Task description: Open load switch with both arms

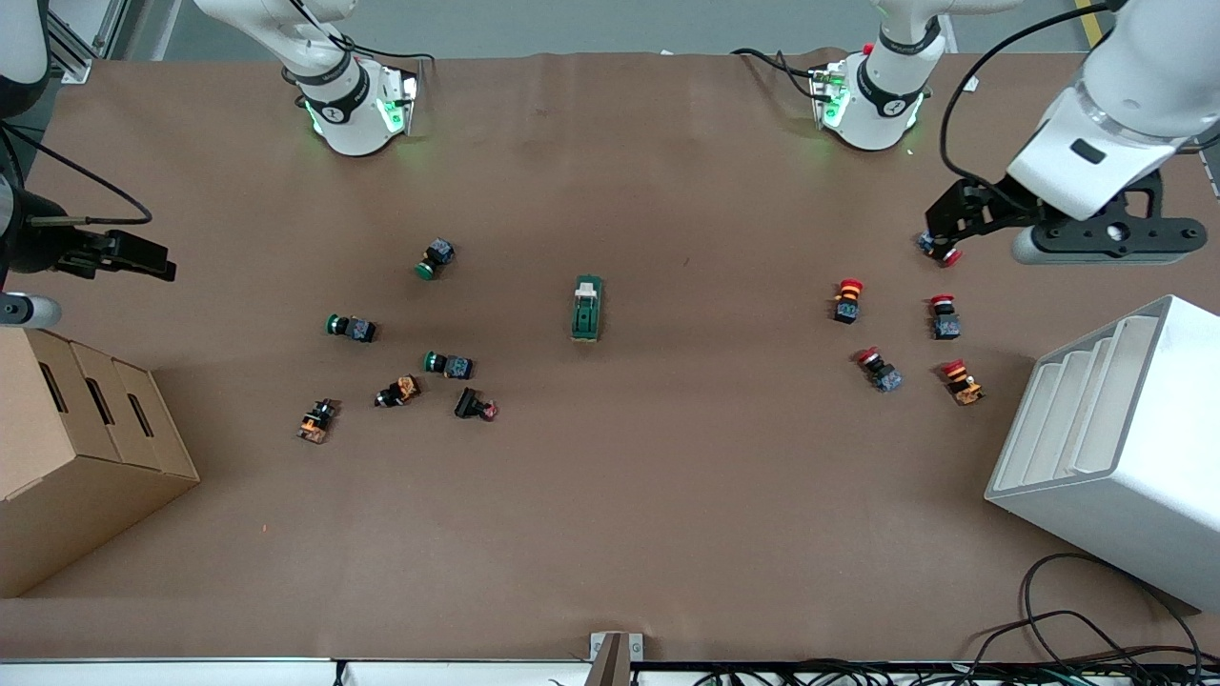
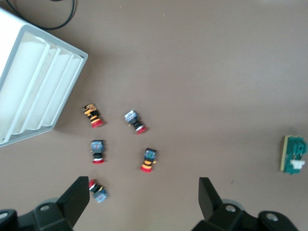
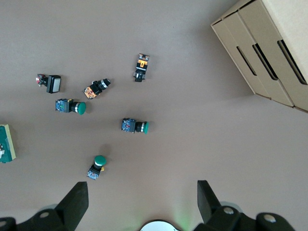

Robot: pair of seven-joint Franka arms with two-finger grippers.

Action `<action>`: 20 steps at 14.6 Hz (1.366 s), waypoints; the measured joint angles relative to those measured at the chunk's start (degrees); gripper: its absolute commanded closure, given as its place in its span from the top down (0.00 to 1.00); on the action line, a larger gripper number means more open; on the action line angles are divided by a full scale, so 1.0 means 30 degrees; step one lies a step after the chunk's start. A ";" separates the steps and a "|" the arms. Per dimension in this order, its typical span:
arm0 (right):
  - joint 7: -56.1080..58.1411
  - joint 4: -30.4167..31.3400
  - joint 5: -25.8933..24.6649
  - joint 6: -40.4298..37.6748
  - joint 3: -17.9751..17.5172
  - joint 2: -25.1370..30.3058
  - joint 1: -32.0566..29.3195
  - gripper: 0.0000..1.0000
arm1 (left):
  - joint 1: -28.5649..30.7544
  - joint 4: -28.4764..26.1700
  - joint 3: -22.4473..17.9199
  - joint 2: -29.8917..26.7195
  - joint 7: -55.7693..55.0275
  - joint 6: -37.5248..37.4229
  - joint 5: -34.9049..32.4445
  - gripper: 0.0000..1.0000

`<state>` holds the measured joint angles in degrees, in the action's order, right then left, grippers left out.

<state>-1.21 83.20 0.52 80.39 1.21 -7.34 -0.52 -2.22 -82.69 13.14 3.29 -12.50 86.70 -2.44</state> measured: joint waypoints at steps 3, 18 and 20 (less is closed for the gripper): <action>-0.0008 -0.0089 0.0000 -0.0872 0.0160 0.0074 -0.0247 1.00 | 0.0041 -0.0305 -0.0718 -0.0431 0.1265 -0.1006 0.0119 1.00; 0.0117 -0.0758 0.0014 -0.1572 -0.0066 0.0694 -0.0007 1.00 | 0.0147 -0.4125 -0.1880 -0.3768 0.2636 -0.0589 0.1208 1.00; 0.0117 -0.0094 0.0014 -0.0994 -0.0082 0.1159 0.0106 1.00 | 0.0214 -0.4166 -0.2231 -0.3767 0.2670 -0.0569 0.1208 1.00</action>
<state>-0.86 82.92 0.56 77.41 0.97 -3.86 -0.20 -1.58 -95.19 6.45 -8.01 -4.49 84.99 1.18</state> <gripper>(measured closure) 0.000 0.000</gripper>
